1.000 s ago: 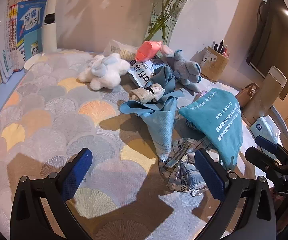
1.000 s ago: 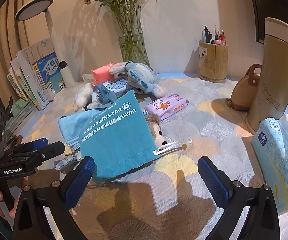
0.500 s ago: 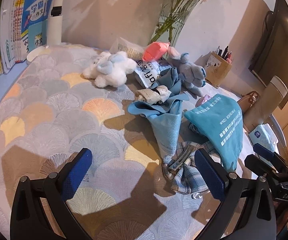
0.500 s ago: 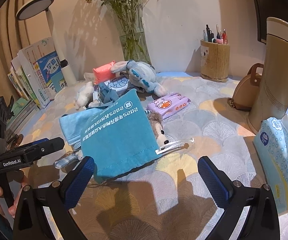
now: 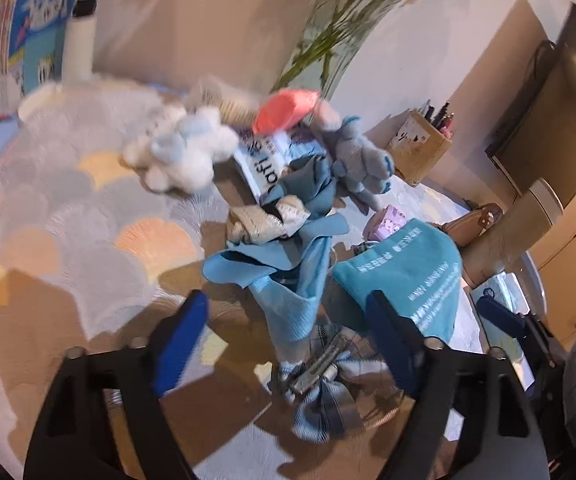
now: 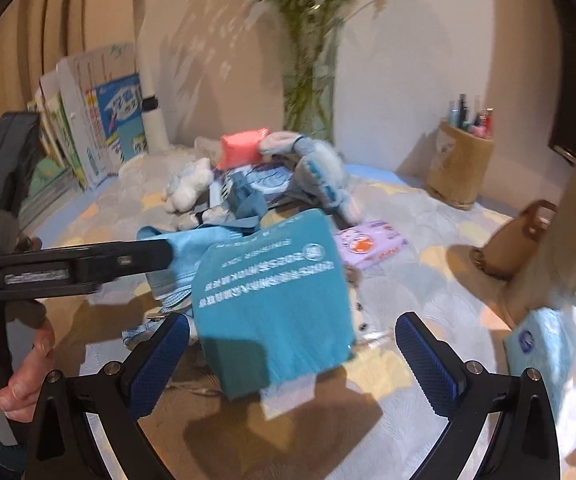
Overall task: Organize soft objects
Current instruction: 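Grasp the light blue cloth with the left tool while the right tool grasps the teal printed bag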
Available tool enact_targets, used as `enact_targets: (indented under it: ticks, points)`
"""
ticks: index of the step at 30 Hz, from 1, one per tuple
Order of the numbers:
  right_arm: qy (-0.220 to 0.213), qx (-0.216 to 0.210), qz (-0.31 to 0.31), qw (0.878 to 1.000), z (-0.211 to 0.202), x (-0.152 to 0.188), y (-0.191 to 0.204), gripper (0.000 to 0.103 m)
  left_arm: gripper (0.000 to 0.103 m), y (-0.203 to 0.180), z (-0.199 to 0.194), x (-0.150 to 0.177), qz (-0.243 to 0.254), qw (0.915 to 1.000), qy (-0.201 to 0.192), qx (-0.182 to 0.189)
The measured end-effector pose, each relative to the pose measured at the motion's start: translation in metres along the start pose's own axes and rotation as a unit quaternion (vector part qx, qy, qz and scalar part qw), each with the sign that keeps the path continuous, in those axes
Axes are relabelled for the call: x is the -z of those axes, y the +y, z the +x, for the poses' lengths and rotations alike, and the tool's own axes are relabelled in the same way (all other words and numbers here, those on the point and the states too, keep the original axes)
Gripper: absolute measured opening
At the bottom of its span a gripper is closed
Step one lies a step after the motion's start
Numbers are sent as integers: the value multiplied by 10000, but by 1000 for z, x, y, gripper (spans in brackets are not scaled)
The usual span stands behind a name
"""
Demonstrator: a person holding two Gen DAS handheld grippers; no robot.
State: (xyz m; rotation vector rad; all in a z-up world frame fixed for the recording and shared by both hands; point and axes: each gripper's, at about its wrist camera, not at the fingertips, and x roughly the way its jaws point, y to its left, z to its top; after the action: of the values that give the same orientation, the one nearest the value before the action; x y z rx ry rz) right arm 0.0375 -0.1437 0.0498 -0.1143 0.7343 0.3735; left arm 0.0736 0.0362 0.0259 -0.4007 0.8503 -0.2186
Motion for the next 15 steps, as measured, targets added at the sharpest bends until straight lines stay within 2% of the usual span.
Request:
enact_targets:
  ticks: [1,2,3,4,6,7,11,12,13,14,15]
  points:
    - [43,-49,-20,10000,5,-1,1,103,61,1,3,1,-11,10000,-5,69]
    - [85,-65,-18,9999,10,-3,2,103,43,1,5,3,23,9999,-17,148]
    - [138,-50,1,9999,15,-4,2,103,35,0,6,4,102,9997,-16,201]
    - [145,-68,-27,9999,17,-5,5,103,22,-1,8,6,199,9997,-46,164]
    - [41,-109,-154,9998,15,-6,11,103,19,-2,8,7,257,9996,-116,33]
    - [-10,-77,-257,9996,14,-7,17,103,19,-1,6,7,253,9995,-160,81]
    - [39,326,-568,9978,25,-11,36,103,19,-3,0,9,381,9988,-324,-12]
    - [25,412,-579,9975,29,-11,38,98,19,-5,-1,10,419,9986,-322,-7]
    - [44,457,-578,9973,31,-11,38,84,19,-5,-1,9,446,9985,-316,-11]
    - [95,511,-574,9970,34,-11,39,78,19,-6,-1,10,486,9983,-317,-17]
    - [117,588,-550,9967,35,-11,38,65,19,-7,-1,10,515,9981,-326,-7]
